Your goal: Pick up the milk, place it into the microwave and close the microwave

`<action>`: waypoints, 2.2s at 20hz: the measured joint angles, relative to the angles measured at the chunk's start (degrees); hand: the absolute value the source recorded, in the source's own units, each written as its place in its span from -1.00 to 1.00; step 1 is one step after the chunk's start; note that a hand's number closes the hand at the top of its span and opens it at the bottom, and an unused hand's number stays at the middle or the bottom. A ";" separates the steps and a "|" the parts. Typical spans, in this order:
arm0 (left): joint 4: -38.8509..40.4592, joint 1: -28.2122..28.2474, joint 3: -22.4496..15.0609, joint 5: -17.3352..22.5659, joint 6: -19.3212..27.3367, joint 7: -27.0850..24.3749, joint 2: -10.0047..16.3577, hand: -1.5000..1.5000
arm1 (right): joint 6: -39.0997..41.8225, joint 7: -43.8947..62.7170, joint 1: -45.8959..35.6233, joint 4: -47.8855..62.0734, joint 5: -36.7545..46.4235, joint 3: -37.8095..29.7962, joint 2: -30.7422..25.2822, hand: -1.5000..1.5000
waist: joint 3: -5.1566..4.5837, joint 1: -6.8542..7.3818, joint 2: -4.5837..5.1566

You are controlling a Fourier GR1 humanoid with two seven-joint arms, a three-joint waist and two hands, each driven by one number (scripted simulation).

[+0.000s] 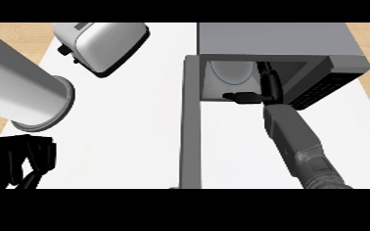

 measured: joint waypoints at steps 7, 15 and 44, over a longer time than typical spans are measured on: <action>-2.11 0.74 -5.81 -3.00 2.32 2.67 -3.01 1.00 | 4.37 -1.23 9.90 -7.68 -1.27 2.85 2.69 -1.00 | -0.10 -1.54 -0.63; 0.15 -1.80 -14.23 -11.41 3.73 -0.37 -4.22 1.00 | 7.32 1.60 24.87 -23.60 -2.56 7.66 4.65 -1.00 | -0.18 -2.71 -0.90; 53.62 -25.96 -57.01 -31.10 45.88 -37.84 -4.47 1.00 | 26.21 13.10 70.27 -86.85 -13.34 17.74 0.77 -1.00 | -0.25 -4.38 0.06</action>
